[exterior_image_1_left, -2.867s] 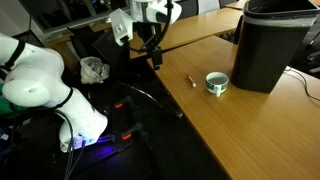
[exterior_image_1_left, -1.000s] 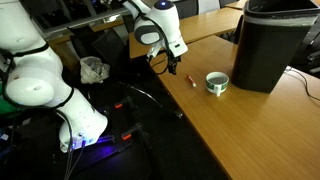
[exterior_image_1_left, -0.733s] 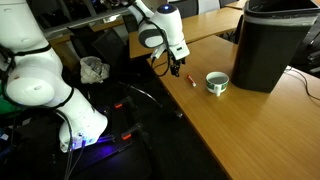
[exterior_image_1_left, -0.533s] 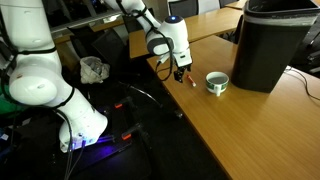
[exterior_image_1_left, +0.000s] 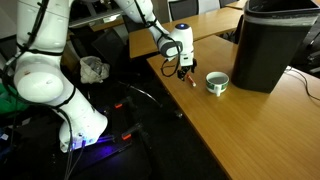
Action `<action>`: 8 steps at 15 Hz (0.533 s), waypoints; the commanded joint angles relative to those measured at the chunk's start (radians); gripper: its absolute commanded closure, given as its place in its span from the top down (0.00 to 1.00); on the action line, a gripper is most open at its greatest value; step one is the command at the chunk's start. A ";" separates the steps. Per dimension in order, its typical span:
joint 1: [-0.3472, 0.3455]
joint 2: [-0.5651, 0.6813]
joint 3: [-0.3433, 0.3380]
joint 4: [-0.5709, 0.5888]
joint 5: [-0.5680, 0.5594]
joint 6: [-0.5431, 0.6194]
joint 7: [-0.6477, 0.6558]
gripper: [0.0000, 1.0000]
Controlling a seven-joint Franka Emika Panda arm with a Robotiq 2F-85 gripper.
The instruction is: Put the orange marker inside the green/white mug
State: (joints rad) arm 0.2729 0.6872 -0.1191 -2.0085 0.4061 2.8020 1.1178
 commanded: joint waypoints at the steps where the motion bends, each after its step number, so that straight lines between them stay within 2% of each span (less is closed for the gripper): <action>1: 0.019 0.052 -0.034 0.094 -0.038 -0.102 0.111 1.00; 6: 0.031 0.129 -0.065 0.179 -0.092 -0.121 0.230 0.98; 8: 0.022 0.157 -0.052 0.202 -0.101 -0.108 0.232 0.73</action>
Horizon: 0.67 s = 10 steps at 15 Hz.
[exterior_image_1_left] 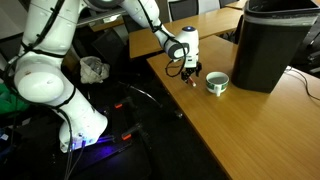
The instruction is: Put the orange marker inside the green/white mug
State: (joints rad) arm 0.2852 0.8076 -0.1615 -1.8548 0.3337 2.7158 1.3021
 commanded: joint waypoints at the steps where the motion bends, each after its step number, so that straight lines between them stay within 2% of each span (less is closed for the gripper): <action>1: 0.012 0.049 -0.011 0.057 -0.029 -0.014 0.051 0.70; 5: 0.031 0.070 -0.028 0.077 -0.033 0.007 0.094 0.38; 10: 0.042 0.027 -0.028 0.046 -0.050 0.022 0.096 0.02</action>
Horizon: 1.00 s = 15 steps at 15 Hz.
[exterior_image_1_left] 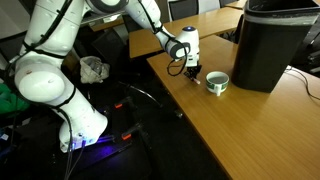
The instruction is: Put the orange marker inside the green/white mug
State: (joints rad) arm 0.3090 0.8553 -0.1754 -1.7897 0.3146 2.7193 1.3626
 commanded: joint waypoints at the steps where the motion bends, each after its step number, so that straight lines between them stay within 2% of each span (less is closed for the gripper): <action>1: 0.020 -0.028 -0.015 -0.022 -0.033 0.022 0.034 0.00; 2: 0.024 -0.040 -0.017 -0.031 -0.037 0.045 0.027 0.05; 5: 0.052 -0.089 -0.045 -0.056 -0.075 0.098 0.018 0.05; 7: 0.102 -0.114 -0.104 -0.065 -0.134 0.138 0.032 0.05; 10: 0.232 -0.112 -0.283 -0.061 -0.280 0.137 0.097 0.05; 15: 0.471 -0.023 -0.604 -0.064 -0.502 0.115 0.344 0.05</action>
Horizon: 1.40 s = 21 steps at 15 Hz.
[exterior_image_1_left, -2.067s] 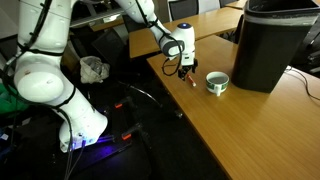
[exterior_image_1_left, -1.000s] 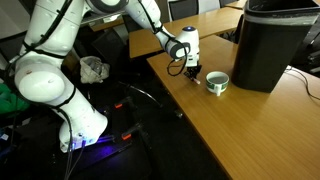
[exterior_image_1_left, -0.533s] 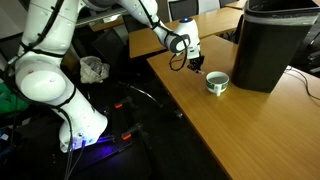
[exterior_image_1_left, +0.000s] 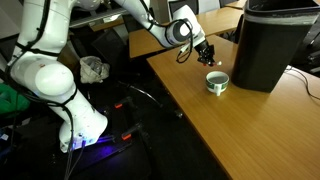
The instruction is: Put the orange marker inside the green/white mug
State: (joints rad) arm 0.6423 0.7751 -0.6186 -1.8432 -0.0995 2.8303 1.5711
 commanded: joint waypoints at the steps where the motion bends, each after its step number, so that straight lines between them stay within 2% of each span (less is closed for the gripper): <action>1: 0.185 0.085 -0.217 -0.009 -0.111 -0.019 0.179 0.05; 3: 0.264 0.148 -0.305 -0.005 -0.138 -0.063 0.244 0.05; 6: 0.341 0.255 -0.383 0.009 -0.147 -0.150 0.322 0.05; 10: 0.380 0.372 -0.413 0.033 -0.151 -0.223 0.384 0.05; 15: 0.387 0.470 -0.424 0.070 -0.149 -0.228 0.395 0.05; 16: 0.381 0.485 -0.421 0.080 -0.147 -0.221 0.392 0.37; 18: 0.383 0.497 -0.420 0.080 -0.141 -0.195 0.390 0.52; 21: 0.402 0.449 -0.428 0.042 -0.131 -0.145 0.372 0.74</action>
State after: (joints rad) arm 1.0170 1.2500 -1.0177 -1.7695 -0.2255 2.6440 1.9291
